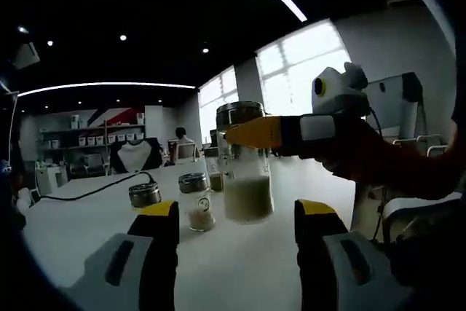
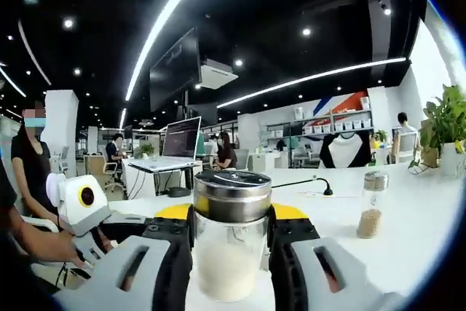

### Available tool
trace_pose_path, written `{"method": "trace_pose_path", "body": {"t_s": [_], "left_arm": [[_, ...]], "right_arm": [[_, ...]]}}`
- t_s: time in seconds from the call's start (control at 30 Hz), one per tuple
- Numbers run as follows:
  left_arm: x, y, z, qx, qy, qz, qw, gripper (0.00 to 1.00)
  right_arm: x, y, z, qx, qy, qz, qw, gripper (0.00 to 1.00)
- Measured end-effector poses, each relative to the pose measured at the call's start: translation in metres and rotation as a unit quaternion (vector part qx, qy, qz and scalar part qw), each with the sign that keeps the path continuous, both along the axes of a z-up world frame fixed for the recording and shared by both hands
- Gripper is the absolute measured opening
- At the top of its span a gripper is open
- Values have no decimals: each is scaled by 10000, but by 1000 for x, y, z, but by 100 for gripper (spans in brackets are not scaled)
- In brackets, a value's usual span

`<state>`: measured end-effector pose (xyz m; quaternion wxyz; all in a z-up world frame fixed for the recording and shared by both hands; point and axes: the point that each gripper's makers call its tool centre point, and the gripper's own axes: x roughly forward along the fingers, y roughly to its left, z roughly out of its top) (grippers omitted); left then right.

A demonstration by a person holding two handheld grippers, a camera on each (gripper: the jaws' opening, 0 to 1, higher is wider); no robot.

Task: Rotate the seasoning bottle until the label or dispensing opening points toward the visible target arrow and the bottle remains upright within the marked orientation range

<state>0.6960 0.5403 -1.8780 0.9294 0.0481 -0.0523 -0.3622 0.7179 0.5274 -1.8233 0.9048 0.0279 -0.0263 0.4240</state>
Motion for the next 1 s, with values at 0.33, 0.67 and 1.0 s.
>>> {"method": "trace_pose_path", "body": {"t_s": [0.33,0.67,1.0], "left_arm": [[-1,-4,-6,179,-54,126,9997,58],[-5,-1,-3,160,-71,178,9997,42],[-20,-7,8,-277,109,-661,9974,41]], "right_arm": [[-19,26,-7,85,160,31,9998,37],[-25,27,-9,366,301,265,9985,38],[-47,23,3,361,-223,1216,9917,38]]}}
